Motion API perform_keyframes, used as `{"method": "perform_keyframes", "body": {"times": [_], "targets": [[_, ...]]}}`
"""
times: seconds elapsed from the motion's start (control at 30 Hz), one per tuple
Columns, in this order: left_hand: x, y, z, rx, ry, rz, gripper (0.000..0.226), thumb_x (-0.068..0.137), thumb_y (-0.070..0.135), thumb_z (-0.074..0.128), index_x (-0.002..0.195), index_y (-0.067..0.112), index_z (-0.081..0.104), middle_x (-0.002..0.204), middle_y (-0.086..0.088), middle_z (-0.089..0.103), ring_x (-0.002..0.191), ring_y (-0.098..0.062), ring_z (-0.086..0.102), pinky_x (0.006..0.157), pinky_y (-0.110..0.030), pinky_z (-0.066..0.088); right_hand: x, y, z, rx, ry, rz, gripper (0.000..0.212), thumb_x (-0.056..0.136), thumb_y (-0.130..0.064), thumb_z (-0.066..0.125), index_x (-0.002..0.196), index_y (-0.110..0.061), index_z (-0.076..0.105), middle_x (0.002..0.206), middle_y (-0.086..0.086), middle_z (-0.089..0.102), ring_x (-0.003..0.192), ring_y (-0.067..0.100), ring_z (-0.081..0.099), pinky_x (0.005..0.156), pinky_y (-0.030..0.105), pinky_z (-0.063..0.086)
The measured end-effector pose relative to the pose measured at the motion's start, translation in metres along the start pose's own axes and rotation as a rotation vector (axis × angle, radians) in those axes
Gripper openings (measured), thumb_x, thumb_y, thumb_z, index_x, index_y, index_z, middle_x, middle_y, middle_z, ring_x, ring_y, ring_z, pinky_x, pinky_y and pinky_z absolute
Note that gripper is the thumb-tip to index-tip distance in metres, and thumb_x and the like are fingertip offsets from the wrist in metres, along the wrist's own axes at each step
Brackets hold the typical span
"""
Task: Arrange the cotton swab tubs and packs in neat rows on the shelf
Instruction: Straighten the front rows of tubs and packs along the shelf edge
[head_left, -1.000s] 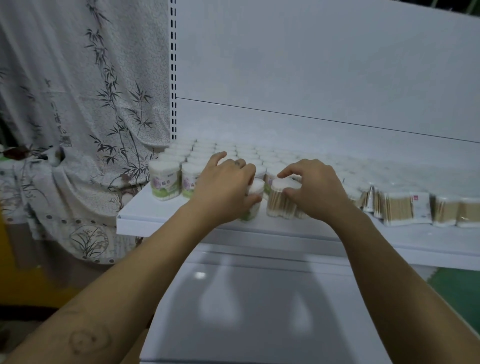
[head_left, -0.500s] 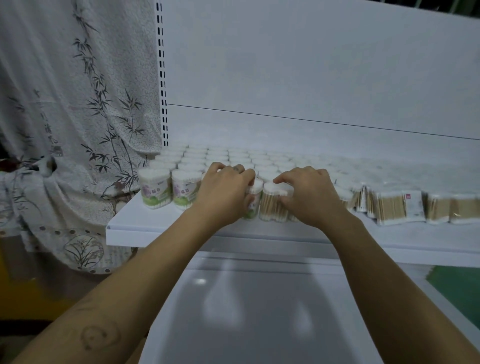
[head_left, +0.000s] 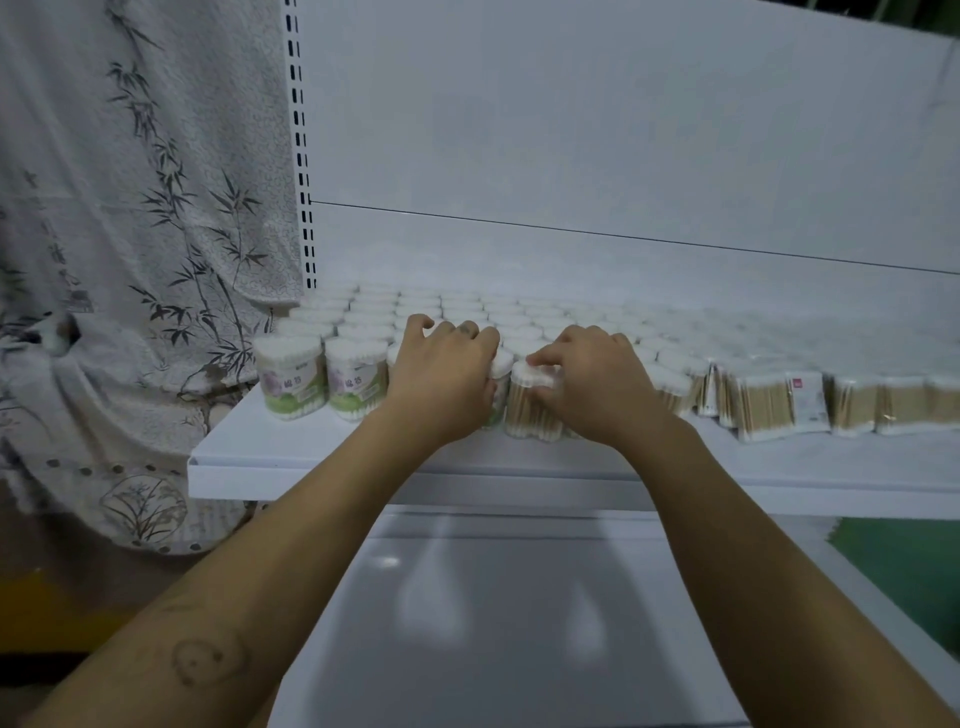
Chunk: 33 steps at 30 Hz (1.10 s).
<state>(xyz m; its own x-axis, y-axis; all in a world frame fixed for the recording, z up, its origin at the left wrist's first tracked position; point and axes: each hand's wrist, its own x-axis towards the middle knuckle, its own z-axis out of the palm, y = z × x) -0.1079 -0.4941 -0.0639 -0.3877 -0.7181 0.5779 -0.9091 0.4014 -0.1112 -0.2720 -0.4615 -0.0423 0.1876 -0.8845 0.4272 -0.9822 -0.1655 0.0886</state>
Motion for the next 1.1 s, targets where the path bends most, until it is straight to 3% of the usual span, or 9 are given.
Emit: {"method": "perform_keyframes", "body": {"times": [0.2,0.3,0.43,0.57,0.63,0.73,0.87,1.0,1.1], "targets": [[0.0,-0.004,-0.001,-0.06,-0.012,0.0,0.025,0.092,0.034,0.05,0.112,0.018,0.052,0.113,-0.001,0.06,0.104,-0.022,0.056,0.107,-0.041,0.021,-0.001,0.003,-0.007,0.061,-0.034,-0.03,0.036,0.094,-0.033,0.056,0.129,-0.025,0.062,0.134,-0.002,0.058,0.121,0.019,0.048,0.1,0.032,0.034],[-0.004,-0.003,0.0,-0.102,0.025,0.02,0.029,0.091,0.031,0.049,0.114,0.015,0.055,0.113,-0.003,0.061,0.105,-0.024,0.057,0.106,-0.042,0.022,-0.002,0.001,-0.012,0.059,-0.048,-0.014,0.034,0.095,-0.024,0.053,0.127,-0.025,0.064,0.128,-0.002,0.064,0.118,0.02,0.055,0.098,0.031,0.04],[-0.019,0.005,0.001,-0.16,0.195,0.051,0.03,0.077,0.025,0.05,0.1,0.01,0.063,0.095,-0.008,0.066,0.086,-0.031,0.062,0.09,-0.045,0.036,0.005,0.001,-0.021,0.044,-0.097,0.048,0.03,0.089,-0.039,0.061,0.114,-0.026,0.07,0.113,-0.002,0.069,0.103,0.019,0.06,0.087,0.031,0.049],[-0.029,0.025,-0.004,-0.233,0.222,0.06,0.021,0.086,0.029,0.057,0.103,0.017,0.06,0.093,0.0,0.066,0.083,-0.024,0.059,0.083,-0.041,0.034,0.011,0.003,-0.03,0.032,-0.194,0.064,0.038,0.091,-0.053,0.058,0.093,-0.02,0.076,0.088,0.001,0.071,0.081,0.018,0.062,0.067,0.029,0.049],[-0.03,0.031,-0.006,-0.317,0.169,0.055,0.031,0.09,0.036,0.054,0.115,0.019,0.055,0.098,0.003,0.067,0.087,-0.021,0.061,0.088,-0.039,0.034,0.013,0.006,-0.034,0.035,-0.24,0.042,0.032,0.094,-0.039,0.055,0.091,-0.016,0.076,0.086,0.005,0.072,0.077,0.021,0.062,0.064,0.031,0.048],[-0.03,0.034,-0.006,-0.469,0.112,0.001,0.051,0.088,0.05,0.06,0.126,0.018,0.05,0.104,0.004,0.067,0.093,-0.017,0.062,0.093,-0.039,0.035,0.012,0.01,-0.041,0.072,-0.298,0.007,0.024,0.089,-0.016,0.057,0.105,-0.014,0.075,0.105,0.003,0.072,0.096,0.023,0.063,0.085,0.038,0.054],[-0.025,0.035,-0.002,-0.354,0.111,0.016,0.049,0.086,0.059,0.06,0.117,0.021,0.059,0.106,0.004,0.066,0.096,-0.019,0.06,0.091,-0.039,0.031,0.009,0.018,-0.041,0.098,-0.294,0.017,0.023,0.085,-0.024,0.072,0.107,-0.02,0.073,0.108,-0.002,0.069,0.098,0.017,0.062,0.088,0.035,0.052],[-0.021,0.039,0.003,-0.128,0.128,0.019,0.042,0.086,0.047,0.062,0.117,0.017,0.062,0.113,-0.003,0.062,0.103,-0.027,0.054,0.084,-0.041,0.027,0.008,0.021,-0.037,0.098,-0.221,0.036,0.021,0.082,-0.041,0.074,0.085,-0.02,0.074,0.086,-0.004,0.07,0.083,0.017,0.063,0.07,0.029,0.046],[-0.018,0.044,0.004,-0.045,0.138,0.003,0.047,0.079,0.049,0.068,0.112,0.016,0.065,0.111,-0.008,0.062,0.102,-0.032,0.053,0.08,-0.042,0.027,0.007,0.019,-0.032,0.035,-0.158,0.015,0.03,0.084,-0.049,0.068,0.08,-0.019,0.071,0.074,-0.005,0.065,0.075,0.016,0.06,0.07,0.028,0.037]]}}
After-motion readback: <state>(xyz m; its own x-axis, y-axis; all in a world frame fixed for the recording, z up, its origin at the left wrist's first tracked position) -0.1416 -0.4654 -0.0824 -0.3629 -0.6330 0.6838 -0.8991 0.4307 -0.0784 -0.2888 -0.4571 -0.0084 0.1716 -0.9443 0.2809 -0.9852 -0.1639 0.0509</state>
